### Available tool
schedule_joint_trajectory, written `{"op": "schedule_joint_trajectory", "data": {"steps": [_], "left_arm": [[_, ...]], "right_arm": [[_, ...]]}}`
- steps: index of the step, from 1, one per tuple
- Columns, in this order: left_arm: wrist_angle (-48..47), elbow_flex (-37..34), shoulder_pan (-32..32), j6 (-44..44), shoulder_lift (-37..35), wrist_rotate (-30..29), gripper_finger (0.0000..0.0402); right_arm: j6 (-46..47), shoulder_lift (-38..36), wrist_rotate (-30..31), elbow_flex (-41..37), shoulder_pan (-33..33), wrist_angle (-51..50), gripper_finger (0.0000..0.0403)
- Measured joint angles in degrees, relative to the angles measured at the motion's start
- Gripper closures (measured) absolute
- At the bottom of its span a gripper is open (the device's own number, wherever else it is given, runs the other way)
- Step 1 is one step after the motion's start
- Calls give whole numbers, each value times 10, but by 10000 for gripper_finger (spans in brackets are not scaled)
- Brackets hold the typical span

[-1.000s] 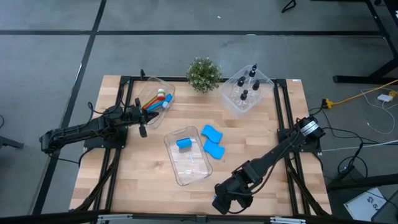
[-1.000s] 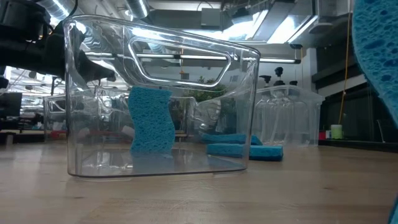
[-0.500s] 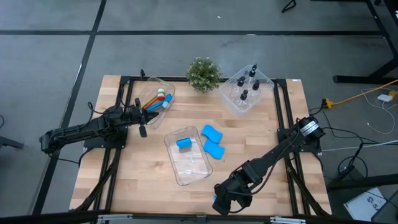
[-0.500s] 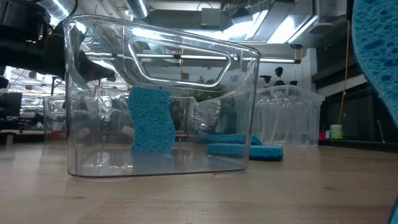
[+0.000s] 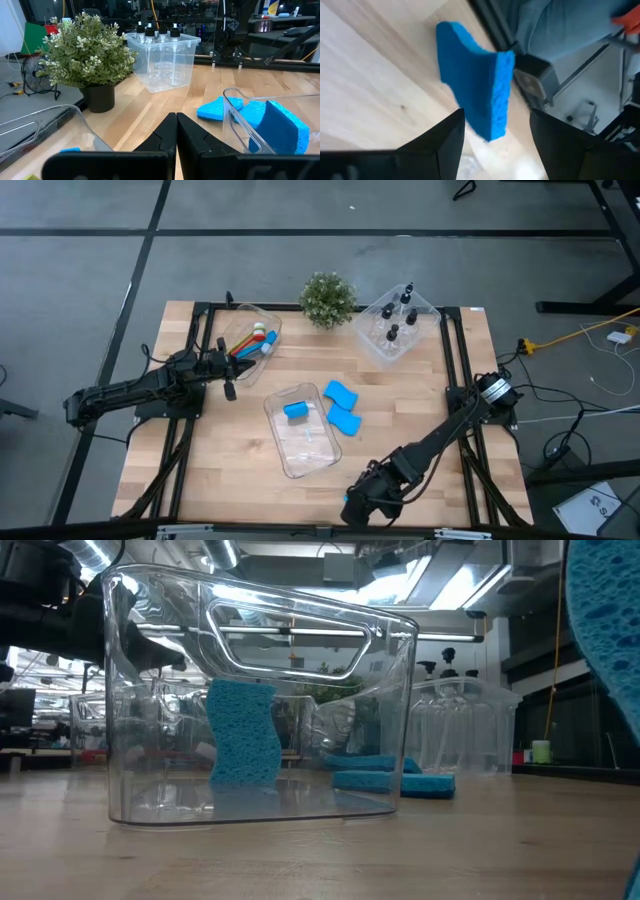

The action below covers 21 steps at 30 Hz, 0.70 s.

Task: Pick & Place Kitchen Sink Supplies
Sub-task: Put the sponge into the bottom transparent bin

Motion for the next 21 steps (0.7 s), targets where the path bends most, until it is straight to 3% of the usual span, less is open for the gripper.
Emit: {"op": "schedule_joint_trajectory", "data": {"steps": [14,21], "left_arm": [[0,0,0,0,0,0,400],[0,0,0,0,0,0,400]], "right_arm": [[-9,25,3,0,2,-18,182],[41,25,-18,0,2,-17,195]]}}
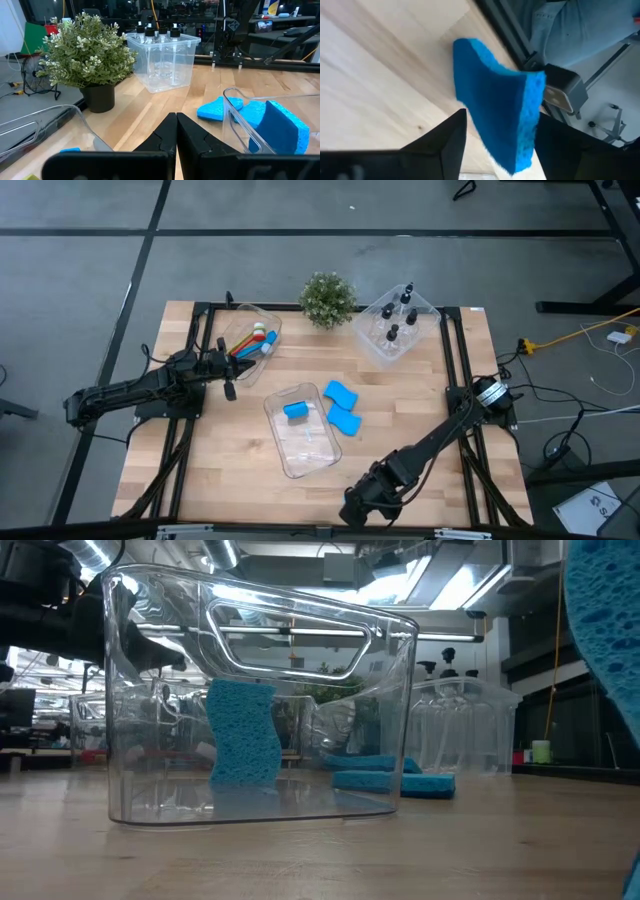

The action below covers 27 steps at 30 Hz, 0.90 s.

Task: Pick & Place Kitchen Sink Supplies
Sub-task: Put the sponge into the bottom transparent bin

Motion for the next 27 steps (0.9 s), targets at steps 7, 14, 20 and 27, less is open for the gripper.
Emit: {"op": "schedule_joint_trajectory", "data": {"steps": [7,14,20,27], "left_arm": [[0,0,0,0,0,0,400],[0,0,0,0,0,0,400],[0,0,0,0,0,0,400],[0,0,0,0,0,0,400]], "right_arm": [[11,0,-5,0,0,3,282],[10,0,-5,0,0,19,388],[72,0,-5,0,0,55,374],[108,0,17,0,-5,108,388]]}}
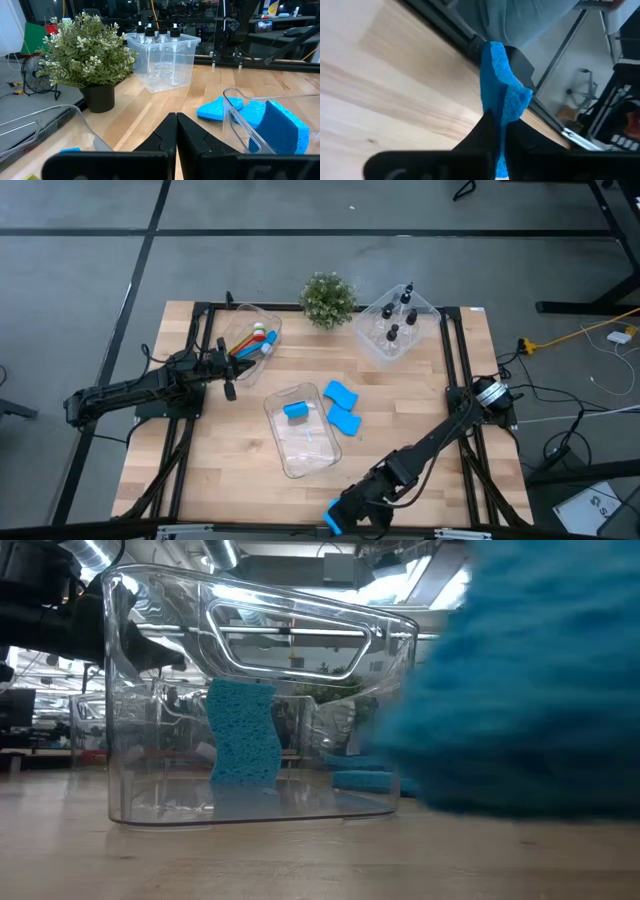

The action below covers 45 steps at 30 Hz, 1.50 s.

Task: Pick & Place Kitchen Sink Supplies
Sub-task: Put the sponge into the bottom transparent bin

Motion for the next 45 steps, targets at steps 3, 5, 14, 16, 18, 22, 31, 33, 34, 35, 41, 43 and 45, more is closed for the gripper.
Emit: {"op": "schedule_joint_trajectory", "data": {"steps": [3,5,14,16,18,22,31,33,34,35,41,43,45], "left_arm": [[0,0,0,0,0,0,400],[0,0,0,0,0,0,400],[0,0,0,0,0,0,400],[0,0,0,0,0,0,400],[0,0,0,0,0,0,400],[-1,0,0,0,0,0,400],[0,0,0,0,0,0,400],[0,0,0,0,0,0,400],[0,0,0,0,0,0,400],[0,0,0,0,0,0,400],[0,0,0,0,0,0,400],[0,0,0,0,0,0,400],[0,0,0,0,0,0,400]], "right_arm": [[18,0,2,0,-4,37,389],[41,0,1,0,-6,60,391],[64,-8,0,0,-26,126,392],[84,-13,-2,0,-32,140,392],[105,-17,-28,0,-42,151,392],[152,-37,-68,0,-61,161,392],[225,-75,-72,0,-101,162,386],[257,-78,-72,0,-107,171,389],[275,-78,-71,0,-110,179,391],[291,-78,-69,0,-113,188,392],[396,-78,54,0,-115,242,387],[422,-78,73,0,-115,248,387],[446,-78,88,0,-115,254,392]]}}
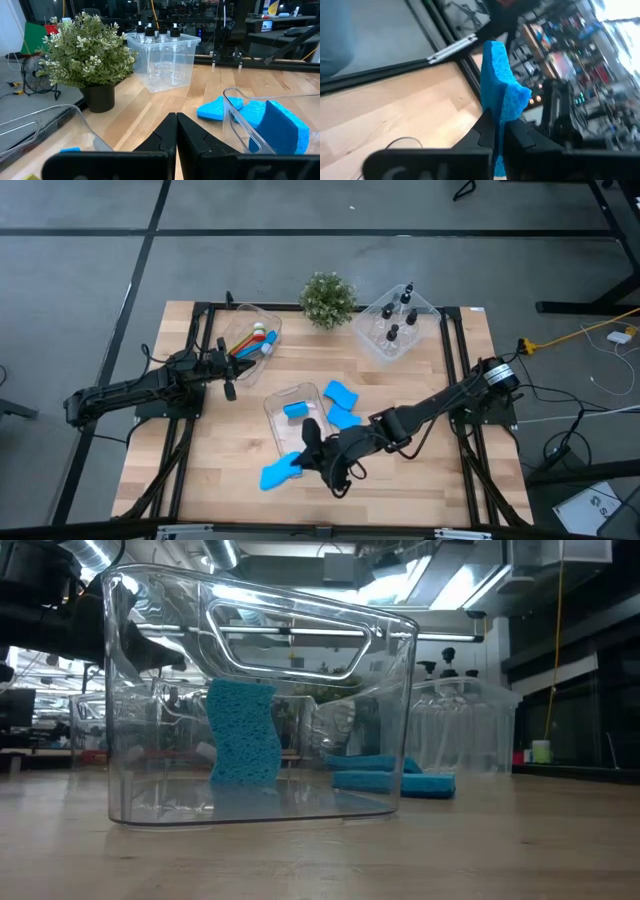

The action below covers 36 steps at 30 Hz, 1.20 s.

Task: Pick & Place Kitchen Sink Supplies
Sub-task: Put the sponge into the bottom transparent bin

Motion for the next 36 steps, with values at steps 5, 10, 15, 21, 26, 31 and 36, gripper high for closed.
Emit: {"op": "schedule_joint_trajectory", "data": {"steps": [5,10,15,21,26,31,36], "left_arm": [[0,0,0,0,0,0,400],[0,0,0,0,0,0,400],[0,0,0,0,0,0,400],[0,0,0,0,0,0,400],[0,0,0,0,0,0,400],[0,0,0,0,0,0,400],[0,0,0,0,0,0,400]], "right_arm": [[73,0,70,0,1,11,392],[135,0,108,0,0,11,390],[181,0,126,0,0,10,392],[336,0,156,0,-11,18,392],[425,0,180,0,-21,15,392],[529,0,208,0,-27,-17,392],[534,1,211,0,-26,-56,392]]}}
